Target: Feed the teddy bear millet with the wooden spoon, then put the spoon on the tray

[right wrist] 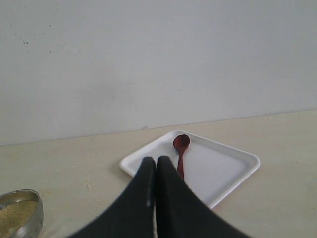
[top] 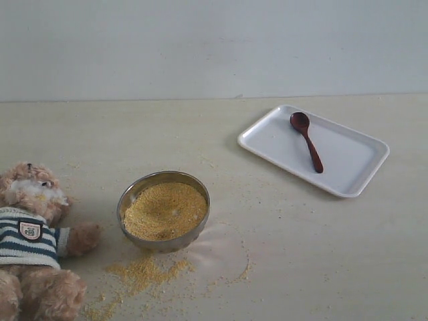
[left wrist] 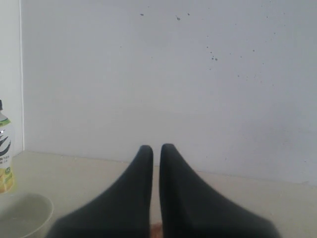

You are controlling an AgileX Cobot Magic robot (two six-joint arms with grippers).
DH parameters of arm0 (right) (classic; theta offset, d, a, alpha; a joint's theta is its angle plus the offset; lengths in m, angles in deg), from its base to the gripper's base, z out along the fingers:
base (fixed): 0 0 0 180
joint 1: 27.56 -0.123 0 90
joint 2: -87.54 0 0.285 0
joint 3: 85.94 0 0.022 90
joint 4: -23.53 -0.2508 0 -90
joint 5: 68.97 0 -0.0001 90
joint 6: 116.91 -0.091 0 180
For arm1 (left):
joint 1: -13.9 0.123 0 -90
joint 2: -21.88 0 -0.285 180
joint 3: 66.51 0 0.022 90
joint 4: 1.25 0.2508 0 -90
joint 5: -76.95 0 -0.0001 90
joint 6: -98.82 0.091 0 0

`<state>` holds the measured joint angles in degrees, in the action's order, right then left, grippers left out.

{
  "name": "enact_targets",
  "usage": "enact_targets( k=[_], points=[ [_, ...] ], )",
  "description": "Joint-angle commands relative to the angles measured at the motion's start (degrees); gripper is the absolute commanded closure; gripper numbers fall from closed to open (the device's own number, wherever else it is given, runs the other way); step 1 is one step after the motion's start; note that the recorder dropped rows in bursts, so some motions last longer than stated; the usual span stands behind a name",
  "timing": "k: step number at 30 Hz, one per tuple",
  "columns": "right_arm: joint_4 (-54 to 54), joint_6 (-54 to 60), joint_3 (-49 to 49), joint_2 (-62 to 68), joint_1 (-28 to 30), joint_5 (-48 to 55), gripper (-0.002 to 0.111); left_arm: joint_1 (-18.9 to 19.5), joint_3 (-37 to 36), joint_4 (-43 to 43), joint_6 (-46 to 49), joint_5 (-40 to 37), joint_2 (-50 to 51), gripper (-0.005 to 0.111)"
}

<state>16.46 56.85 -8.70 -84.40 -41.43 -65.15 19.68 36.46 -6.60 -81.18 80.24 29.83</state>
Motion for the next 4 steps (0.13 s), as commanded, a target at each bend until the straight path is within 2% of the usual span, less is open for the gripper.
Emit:
enact_targets(
  k=[1,4],
  points=[
    [-0.11,0.35,-0.02,-0.27,0.17,-0.6,0.108,-0.34,-0.19,0.3,-0.41,-0.09,-0.16,0.102],
    [-0.11,0.35,-0.02,-0.27,0.17,-0.6,0.108,-0.34,-0.19,0.3,-0.41,-0.09,-0.16,0.102]
  ],
)
